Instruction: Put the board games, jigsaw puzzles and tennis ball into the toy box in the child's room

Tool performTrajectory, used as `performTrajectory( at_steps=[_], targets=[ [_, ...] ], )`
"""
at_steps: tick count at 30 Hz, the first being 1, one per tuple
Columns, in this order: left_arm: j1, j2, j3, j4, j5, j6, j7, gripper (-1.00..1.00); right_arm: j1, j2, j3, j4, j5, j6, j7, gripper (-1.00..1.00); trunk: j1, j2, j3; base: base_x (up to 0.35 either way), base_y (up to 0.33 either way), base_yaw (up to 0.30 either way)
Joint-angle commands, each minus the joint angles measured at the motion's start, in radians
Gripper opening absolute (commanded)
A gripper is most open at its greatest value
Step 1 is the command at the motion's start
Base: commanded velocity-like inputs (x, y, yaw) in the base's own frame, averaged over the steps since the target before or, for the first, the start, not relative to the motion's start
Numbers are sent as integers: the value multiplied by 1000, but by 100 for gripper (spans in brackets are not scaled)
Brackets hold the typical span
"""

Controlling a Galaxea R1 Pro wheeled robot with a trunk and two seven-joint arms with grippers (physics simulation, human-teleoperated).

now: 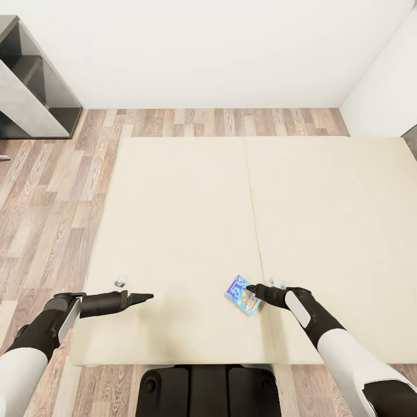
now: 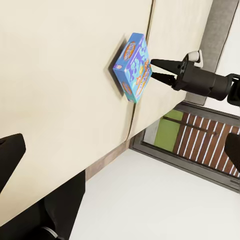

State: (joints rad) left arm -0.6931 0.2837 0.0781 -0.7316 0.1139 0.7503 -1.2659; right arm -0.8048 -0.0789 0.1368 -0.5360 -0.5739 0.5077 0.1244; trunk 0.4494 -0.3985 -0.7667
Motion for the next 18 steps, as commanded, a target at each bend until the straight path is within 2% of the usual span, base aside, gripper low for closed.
performTrajectory(
  at_steps=[1,9,18],
  targets=[
    [0,0,0,0,3,9,-2,100,0,-1,4,-1,0,2,1,100,1,-1,-1,0,0,0],
    [0,0,0,0,3,10,-2,100,0,-1,5,-1,0,2,1,100,1,-1,-1,0,0,0],
    [0,0,0,0,3,11,-2,100,-1,-1,42,0,-1,2,-1,100,1,-1,-1,-5,60,0]
  ],
)
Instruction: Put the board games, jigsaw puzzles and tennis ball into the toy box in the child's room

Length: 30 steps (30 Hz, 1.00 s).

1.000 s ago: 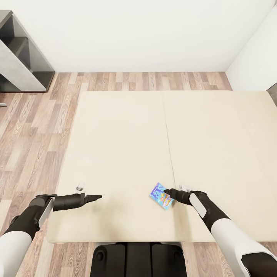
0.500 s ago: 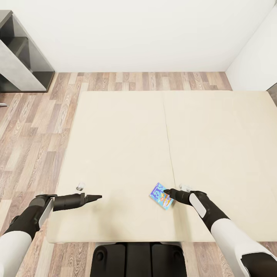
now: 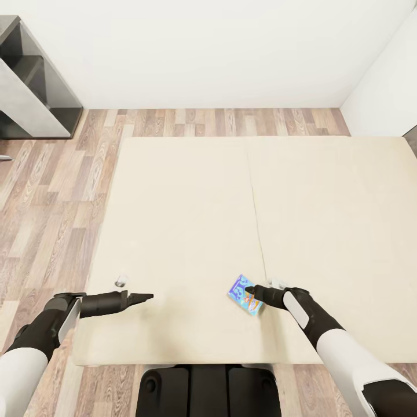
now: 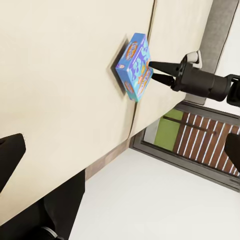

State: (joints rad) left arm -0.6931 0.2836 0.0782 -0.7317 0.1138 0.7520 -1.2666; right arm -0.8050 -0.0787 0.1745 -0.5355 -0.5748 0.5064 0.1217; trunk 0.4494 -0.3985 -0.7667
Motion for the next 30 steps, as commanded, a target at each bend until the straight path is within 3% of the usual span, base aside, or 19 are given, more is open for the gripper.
performTrajectory(
  at_steps=[1,30],
  targets=[
    [0,0,0,0,3,9,-2,100,0,-1,6,-1,0,3,1,100,1,-1,-1,-2,18,0],
    [0,0,0,0,3,8,-2,100,0,-1,10,-1,0,1,1,100,1,-1,-1,0,15,0]
  ],
)
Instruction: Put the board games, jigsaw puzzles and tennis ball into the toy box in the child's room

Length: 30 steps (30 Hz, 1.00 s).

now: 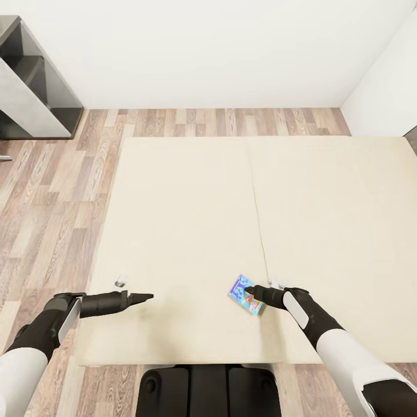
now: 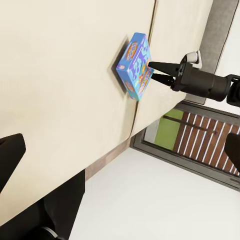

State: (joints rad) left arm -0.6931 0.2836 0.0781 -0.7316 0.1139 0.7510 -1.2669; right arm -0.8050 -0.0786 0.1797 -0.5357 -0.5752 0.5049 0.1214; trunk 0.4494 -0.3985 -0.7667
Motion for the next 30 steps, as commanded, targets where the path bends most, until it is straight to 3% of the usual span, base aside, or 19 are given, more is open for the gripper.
performTrajectory(
  at_steps=[1,30],
  targets=[
    [0,0,0,0,3,9,-2,100,0,-1,4,-1,0,3,1,100,1,-2,-1,0,0,0],
    [0,0,0,0,3,9,0,100,0,-1,4,-1,0,3,6,100,1,-2,-1,0,0,0]
  ],
)
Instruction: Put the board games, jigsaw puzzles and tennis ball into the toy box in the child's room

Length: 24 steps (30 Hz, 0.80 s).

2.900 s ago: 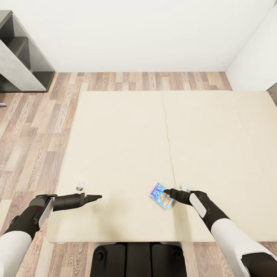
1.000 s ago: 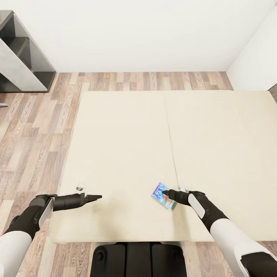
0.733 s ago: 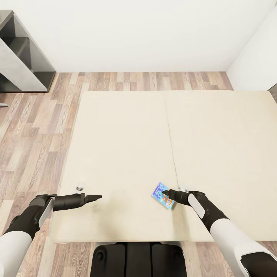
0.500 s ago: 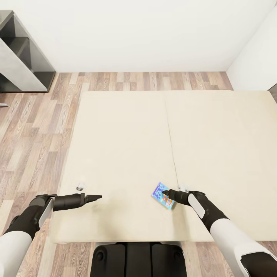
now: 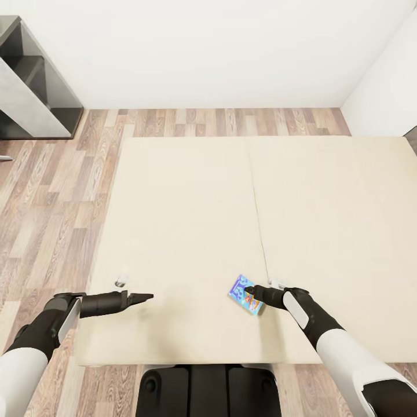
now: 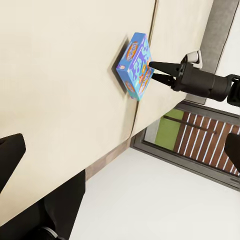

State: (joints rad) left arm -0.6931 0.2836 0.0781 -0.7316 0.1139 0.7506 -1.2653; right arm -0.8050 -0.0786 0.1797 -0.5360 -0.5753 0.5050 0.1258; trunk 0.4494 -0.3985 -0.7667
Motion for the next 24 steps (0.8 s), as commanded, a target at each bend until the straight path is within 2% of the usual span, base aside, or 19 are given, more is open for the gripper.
performTrajectory(
  at_steps=[1,14,24],
  targets=[
    [0,0,0,0,3,9,-2,100,0,-1,4,-1,0,3,1,100,1,-1,-1,0,0,0],
    [0,0,0,0,3,9,-2,100,0,-1,4,-1,1,4,1,100,1,-1,-1,0,1,0],
    [0,0,0,0,3,9,0,100,0,-1,4,-1,0,4,0,100,1,-1,-1,0,64,0]
  ],
)
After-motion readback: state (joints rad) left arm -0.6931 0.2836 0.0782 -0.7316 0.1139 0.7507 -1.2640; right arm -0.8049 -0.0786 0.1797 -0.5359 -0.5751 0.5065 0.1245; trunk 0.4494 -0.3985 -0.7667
